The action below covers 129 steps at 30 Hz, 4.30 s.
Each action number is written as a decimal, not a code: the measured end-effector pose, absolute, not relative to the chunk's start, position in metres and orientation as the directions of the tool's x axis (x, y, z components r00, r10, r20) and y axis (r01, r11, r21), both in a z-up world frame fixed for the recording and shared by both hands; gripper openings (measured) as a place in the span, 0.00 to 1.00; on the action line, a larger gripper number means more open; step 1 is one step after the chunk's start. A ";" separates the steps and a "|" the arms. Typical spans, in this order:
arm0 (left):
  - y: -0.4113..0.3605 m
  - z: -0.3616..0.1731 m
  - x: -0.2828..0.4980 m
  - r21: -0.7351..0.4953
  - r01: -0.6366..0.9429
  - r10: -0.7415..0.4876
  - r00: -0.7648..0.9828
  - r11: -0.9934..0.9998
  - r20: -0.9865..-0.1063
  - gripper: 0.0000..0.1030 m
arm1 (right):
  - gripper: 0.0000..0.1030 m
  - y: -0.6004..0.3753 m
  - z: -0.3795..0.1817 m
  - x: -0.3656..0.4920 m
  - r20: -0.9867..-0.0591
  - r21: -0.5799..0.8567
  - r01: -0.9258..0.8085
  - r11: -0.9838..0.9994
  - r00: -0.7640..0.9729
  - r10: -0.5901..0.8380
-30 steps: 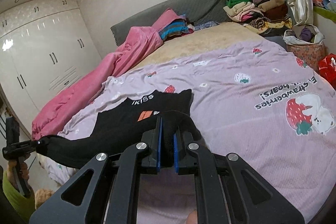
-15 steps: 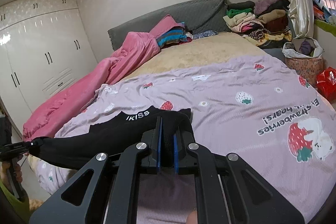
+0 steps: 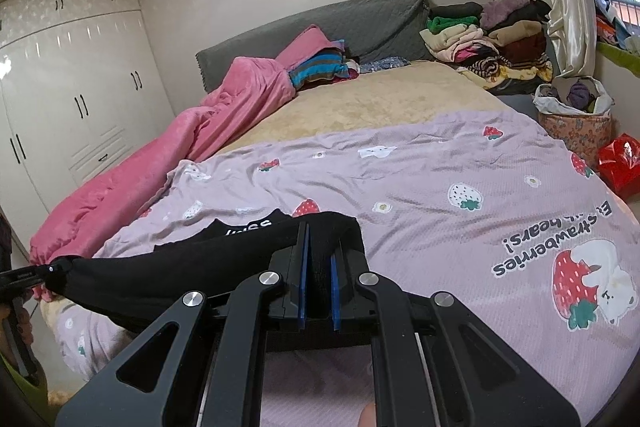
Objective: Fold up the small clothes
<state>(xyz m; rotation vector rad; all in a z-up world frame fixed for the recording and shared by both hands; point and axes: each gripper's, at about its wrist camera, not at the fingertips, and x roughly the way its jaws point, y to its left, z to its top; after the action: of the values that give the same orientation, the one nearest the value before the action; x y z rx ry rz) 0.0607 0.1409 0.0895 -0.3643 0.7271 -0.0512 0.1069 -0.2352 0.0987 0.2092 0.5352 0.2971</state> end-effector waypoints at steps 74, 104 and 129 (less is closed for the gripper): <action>0.120 0.017 0.109 -0.139 -0.034 -0.081 0.670 0.990 -0.738 0.18 | 0.32 -0.161 0.024 0.153 -0.645 0.096 -0.258 0.961 0.719 0.258; 0.122 -0.027 0.187 -0.025 -0.090 0.039 0.644 0.996 -0.764 0.12 | 0.31 -0.131 -0.040 0.239 -0.756 0.117 -0.261 0.958 0.602 0.256; 0.177 -0.023 0.217 -0.203 -0.139 -0.052 0.689 0.969 -0.723 0.05 | 0.19 -0.162 -0.041 0.312 -0.775 0.085 -0.134 0.987 0.614 0.150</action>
<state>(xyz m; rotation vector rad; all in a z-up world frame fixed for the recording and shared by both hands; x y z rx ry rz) 0.2168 0.1770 -0.0234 -0.2506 0.8118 0.0495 0.3122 -0.1622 -0.0413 0.0191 0.8945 0.1633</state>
